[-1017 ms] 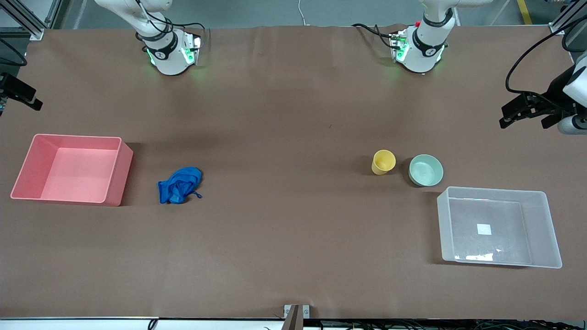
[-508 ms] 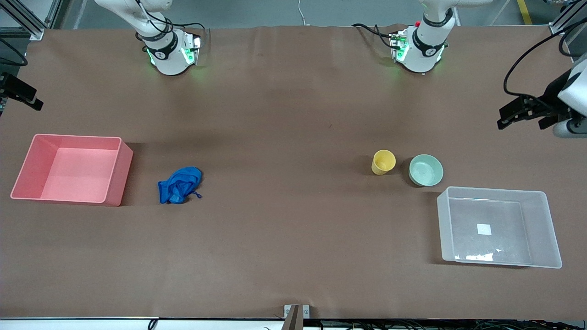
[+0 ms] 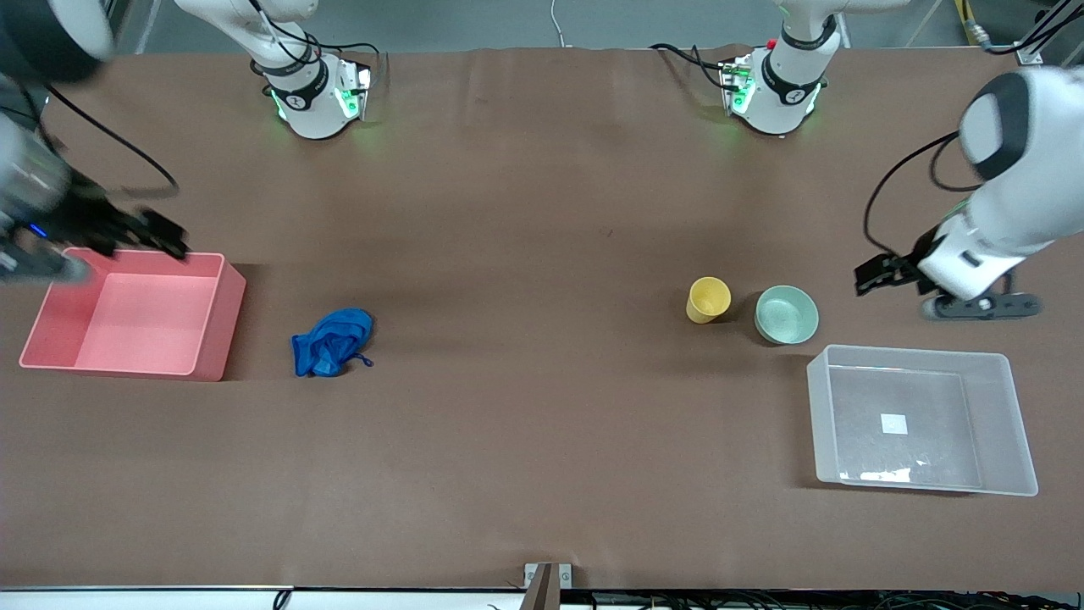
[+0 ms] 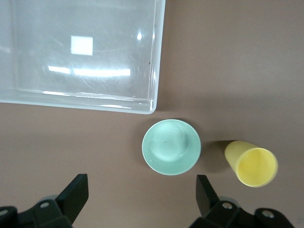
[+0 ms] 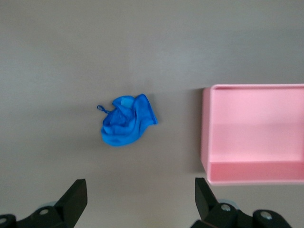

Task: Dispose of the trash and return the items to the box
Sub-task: 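Grasp the blue cloth with the right gripper while the left gripper grasps the bowl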

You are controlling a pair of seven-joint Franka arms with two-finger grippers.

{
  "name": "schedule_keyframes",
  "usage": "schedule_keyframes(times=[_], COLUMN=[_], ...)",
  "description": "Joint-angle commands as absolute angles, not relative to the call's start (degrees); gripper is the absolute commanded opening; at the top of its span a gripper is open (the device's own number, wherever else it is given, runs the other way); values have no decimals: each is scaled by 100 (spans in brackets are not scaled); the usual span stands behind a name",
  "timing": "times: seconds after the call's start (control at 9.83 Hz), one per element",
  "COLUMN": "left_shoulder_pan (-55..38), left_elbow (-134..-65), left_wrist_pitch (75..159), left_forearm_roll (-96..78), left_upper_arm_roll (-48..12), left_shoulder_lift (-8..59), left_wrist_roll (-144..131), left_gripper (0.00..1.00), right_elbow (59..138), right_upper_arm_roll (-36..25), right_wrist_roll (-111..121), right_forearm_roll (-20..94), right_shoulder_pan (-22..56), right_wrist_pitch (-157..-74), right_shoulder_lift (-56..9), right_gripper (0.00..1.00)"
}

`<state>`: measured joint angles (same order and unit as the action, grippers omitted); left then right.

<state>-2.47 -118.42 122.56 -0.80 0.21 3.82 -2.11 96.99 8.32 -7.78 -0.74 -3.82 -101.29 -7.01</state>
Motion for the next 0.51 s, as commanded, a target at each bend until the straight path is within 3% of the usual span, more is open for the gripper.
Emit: schedule_keyframes(times=[0.0,0.2,0.41], left_shoulder_pan=[-237,-246,-255], left_elbow=[-12602,-12700,-12787], left_wrist_pitch=[13399,14068,14762], left_forearm_roll=[9,9,9], left_upper_arm_roll=[26,26,26], left_shoulder_lift=[955,1623,2142], left_wrist_roll=[-167,-254,-307], left_gripper=[100,99,98], right_elbow=[10176,10265,10938], right_upper_arm_roll=[870,870,870], right_wrist_roll=[-896,-905,-1037], right_forearm_roll=[-167,-193,-228], right_shoulder_pan=[-343,-308,-150], right_wrist_pitch=[-11296,-11968,-12976], right_shoulder_lift=[-1463,-2282,-2452], right_gripper=[100,100,100])
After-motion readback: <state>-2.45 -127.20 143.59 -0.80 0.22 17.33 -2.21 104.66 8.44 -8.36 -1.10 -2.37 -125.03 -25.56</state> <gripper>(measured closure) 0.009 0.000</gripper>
